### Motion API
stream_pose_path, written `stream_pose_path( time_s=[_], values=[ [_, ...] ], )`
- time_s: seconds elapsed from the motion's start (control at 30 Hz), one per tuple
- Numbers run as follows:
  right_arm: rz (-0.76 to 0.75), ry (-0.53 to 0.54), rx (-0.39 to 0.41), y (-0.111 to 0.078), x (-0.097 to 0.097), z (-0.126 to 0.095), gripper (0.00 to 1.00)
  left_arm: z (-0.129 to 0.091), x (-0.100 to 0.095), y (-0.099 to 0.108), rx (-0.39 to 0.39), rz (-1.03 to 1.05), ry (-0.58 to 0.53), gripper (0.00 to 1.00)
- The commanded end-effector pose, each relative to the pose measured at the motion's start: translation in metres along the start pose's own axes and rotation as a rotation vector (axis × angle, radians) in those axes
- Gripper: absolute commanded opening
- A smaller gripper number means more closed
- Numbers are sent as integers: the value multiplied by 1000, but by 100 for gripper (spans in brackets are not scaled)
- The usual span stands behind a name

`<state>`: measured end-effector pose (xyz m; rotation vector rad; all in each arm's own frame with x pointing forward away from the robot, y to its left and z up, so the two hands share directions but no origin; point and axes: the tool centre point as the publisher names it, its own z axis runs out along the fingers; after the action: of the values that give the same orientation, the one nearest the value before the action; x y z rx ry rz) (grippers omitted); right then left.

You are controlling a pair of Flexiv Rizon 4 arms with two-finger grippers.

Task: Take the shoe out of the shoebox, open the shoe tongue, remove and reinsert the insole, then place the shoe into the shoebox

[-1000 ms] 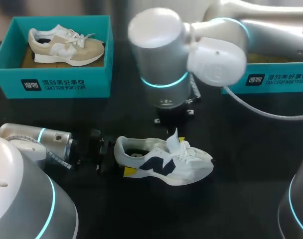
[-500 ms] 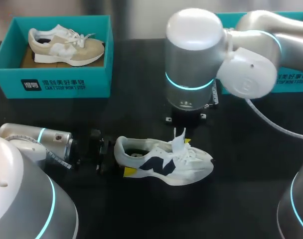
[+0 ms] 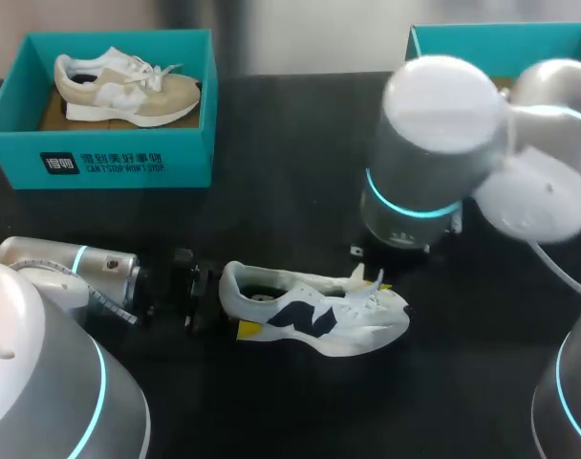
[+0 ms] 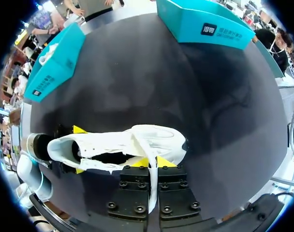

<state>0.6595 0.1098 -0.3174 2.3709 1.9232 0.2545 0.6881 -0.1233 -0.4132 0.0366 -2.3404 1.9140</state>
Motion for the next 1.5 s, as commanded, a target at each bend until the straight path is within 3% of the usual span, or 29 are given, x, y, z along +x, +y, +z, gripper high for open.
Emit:
stream_pose_path(
  time_s=[0.03, 0.33, 0.63, 0.83, 0.87, 1.33, 1.5],
  values=[
    [-8, 234, -22, -7, -29, 6, 0, -1, -1, 1, -3, -1, -1, 0],
    [-33, 384, -39, 0, -37, 25, 0, -1, -1, 1, -3, -1, -1, 0],
    [-44, 427, -5, 12, -51, 44, 0, -1, -1, 1, -3, -1, -1, 0],
    [-28, 426, 34, 16, -60, 53, 35, -1, -1, 1, -3, -1, -1, 0],
    [-26, 428, 38, 16, -62, 55, 37, -1, -1, 1, -3, -1, -1, 0],
    [-4, 318, 111, 17, -81, 54, 43, -1, -1, 1, -3, -1, -1, 0],
    [-13, 227, 89, 26, -92, 23, 46, -1, -1, 1, -3, -1, -1, 0]
  ],
)
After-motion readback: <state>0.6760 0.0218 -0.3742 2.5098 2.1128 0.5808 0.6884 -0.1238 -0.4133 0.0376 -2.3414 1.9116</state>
